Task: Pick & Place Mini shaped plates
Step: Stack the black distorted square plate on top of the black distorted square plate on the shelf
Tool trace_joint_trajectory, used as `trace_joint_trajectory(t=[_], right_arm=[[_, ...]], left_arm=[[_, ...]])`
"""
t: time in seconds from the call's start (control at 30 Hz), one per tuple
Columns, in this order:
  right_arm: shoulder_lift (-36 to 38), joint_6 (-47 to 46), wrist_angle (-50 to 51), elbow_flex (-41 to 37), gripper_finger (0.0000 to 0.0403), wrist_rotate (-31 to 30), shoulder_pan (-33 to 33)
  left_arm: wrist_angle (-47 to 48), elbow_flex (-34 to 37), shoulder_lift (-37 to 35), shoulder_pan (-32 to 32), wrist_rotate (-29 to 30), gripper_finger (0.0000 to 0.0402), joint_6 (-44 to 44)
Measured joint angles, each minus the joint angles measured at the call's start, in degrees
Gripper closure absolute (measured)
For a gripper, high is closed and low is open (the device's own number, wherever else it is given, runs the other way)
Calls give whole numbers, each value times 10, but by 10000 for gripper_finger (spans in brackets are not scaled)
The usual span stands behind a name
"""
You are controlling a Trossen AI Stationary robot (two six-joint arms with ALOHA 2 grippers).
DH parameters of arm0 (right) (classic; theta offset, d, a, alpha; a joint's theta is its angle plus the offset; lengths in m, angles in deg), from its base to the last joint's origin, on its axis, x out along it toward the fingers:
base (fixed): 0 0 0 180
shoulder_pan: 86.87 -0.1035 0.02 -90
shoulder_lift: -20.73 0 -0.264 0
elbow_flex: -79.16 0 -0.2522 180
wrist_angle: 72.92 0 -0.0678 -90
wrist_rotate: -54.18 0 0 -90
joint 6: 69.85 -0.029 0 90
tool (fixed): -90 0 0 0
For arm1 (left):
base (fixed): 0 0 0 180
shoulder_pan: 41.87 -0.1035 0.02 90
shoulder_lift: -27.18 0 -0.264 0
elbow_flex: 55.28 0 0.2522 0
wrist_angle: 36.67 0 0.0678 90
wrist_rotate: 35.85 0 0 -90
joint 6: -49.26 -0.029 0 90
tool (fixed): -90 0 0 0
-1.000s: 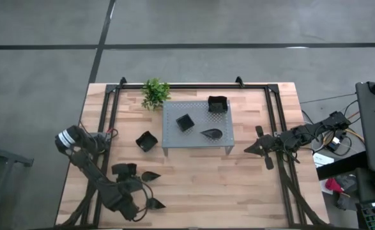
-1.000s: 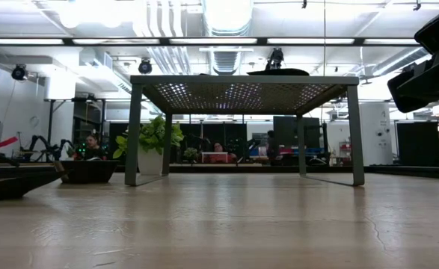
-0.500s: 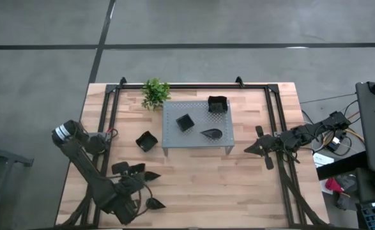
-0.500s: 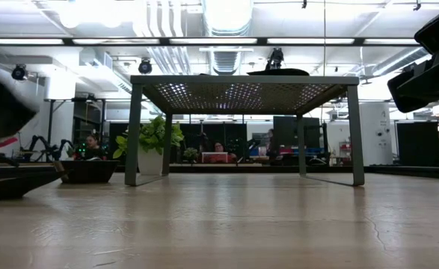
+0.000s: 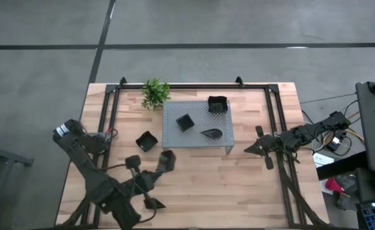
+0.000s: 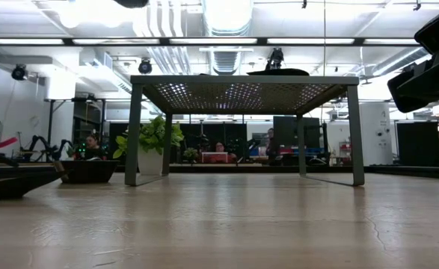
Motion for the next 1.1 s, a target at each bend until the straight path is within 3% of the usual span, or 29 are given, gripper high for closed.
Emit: trace_joint_trajectory(t=[0.13,0.23,0.43,0.57,0.7,1.0,1.1], right_arm=[[0,0,0,0,394,0,0],[0,0,0,0,394,0,0],[0,0,0,0,394,0,0],[0,0,0,0,394,0,0],[0,0,0,0,394,0,0],[0,0,0,0,394,-4,0],[-1,-20,-18,0,394,-1,0]], left_arm=[[-106,-2,0,-40,18,401,-92],[-166,-2,0,-77,-5,401,-170],[-181,-13,0,-144,-97,401,-270],[-183,-14,0,-158,-156,401,-317],[-195,-13,0,-161,-180,401,-364],[-280,-6,0,-164,-420,401,-426],[-307,2,1,-171,-453,401,-435]])
